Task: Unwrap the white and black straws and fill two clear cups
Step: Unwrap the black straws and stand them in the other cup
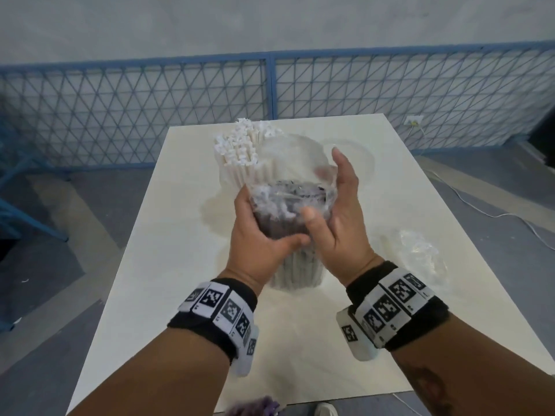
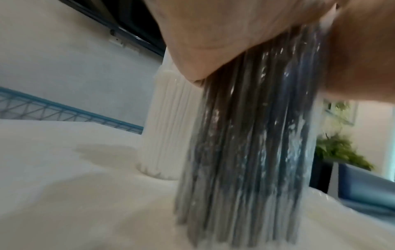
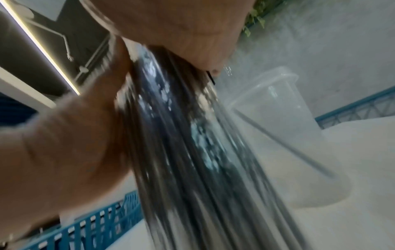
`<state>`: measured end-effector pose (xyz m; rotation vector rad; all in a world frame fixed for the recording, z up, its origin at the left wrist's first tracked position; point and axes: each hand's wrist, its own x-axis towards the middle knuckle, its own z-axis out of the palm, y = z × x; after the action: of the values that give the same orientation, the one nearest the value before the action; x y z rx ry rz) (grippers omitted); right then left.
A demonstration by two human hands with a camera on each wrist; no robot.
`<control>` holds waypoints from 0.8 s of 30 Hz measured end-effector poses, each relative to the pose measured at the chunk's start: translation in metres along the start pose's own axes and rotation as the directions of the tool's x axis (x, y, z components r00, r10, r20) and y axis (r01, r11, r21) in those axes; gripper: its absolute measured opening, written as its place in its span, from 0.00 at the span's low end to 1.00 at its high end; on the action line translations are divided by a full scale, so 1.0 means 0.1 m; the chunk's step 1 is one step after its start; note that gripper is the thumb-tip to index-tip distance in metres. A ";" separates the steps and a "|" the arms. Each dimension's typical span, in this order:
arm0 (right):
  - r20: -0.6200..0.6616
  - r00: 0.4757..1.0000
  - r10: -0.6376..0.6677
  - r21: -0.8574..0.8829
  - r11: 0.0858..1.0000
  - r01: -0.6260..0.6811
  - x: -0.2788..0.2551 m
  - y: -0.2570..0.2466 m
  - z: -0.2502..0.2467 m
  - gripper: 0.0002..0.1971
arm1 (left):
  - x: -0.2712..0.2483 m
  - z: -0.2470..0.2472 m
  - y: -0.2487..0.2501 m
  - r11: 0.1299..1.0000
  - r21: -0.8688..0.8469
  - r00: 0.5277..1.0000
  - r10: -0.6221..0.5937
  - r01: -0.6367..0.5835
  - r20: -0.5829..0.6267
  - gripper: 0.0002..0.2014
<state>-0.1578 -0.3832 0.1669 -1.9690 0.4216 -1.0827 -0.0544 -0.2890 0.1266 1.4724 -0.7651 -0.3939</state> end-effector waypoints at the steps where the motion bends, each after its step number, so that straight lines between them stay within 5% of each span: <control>1: -0.038 0.997 -0.068 -0.037 0.997 0.067 0.03 -0.08 -0.06 0.39 | -0.03 -0.01 -0.04 1.000 0.021 1.000 -0.019 0.019 0.023 0.54; 4: -0.071 0.940 -0.333 -0.158 0.934 0.319 0.19 -0.46 -0.28 0.25 | -0.07 0.00 -0.13 0.997 0.077 0.999 -0.008 0.004 0.049 0.53; 6: 0.163 0.924 -0.346 -0.341 0.859 0.382 0.37 -0.64 -0.40 0.13 | -0.06 0.02 -0.11 0.997 0.076 0.999 -0.002 -0.002 0.054 0.50; 8: 0.532 0.847 -0.008 -0.620 0.677 0.396 0.55 -0.69 -0.44 0.12 | -0.07 0.05 -0.09 0.994 0.110 0.998 -0.004 -0.003 0.063 0.48; 10: 0.621 0.732 0.280 -0.753 0.471 0.459 0.64 -0.64 -0.43 0.09 | -0.07 0.07 -0.08 0.992 0.125 0.998 -0.015 0.007 0.065 0.47; 11: 0.625 0.696 0.352 -0.768 0.437 0.469 0.68 -0.68 -0.42 0.06 | -0.07 0.07 -0.09 0.991 0.132 0.997 -0.031 0.022 0.072 0.47; 13: 0.656 0.653 0.379 -0.745 0.465 0.479 0.69 -0.72 -0.40 0.09 | -0.08 0.09 -0.11 0.987 0.162 0.994 -0.041 0.024 0.100 0.47; 15: 0.661 0.607 0.441 -0.747 0.467 0.474 0.67 -0.75 -0.35 0.22 | -0.10 0.11 -0.10 0.987 0.163 0.992 -0.017 -0.004 0.125 0.45; 17: 0.661 0.607 0.441 -0.748 0.458 0.480 0.66 -0.68 -0.27 0.30 | -0.11 0.11 -0.11 0.987 0.161 0.992 -0.021 0.001 0.126 0.46; 22: 0.742 0.616 0.263 -0.635 0.568 0.523 0.69 -0.59 -0.20 0.31 | -0.09 0.05 -0.15 0.986 0.131 0.991 -0.116 0.105 0.074 0.56; 24: 0.752 0.607 0.256 -0.620 0.584 0.523 0.69 -0.57 -0.22 0.30 | -0.08 0.04 -0.15 0.984 0.146 0.991 -0.114 0.103 0.065 0.52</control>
<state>-0.1417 -0.4035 0.2558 -3.1154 0.2357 0.1425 -0.0594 -0.2881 0.1098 1.6463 -0.7867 -0.4866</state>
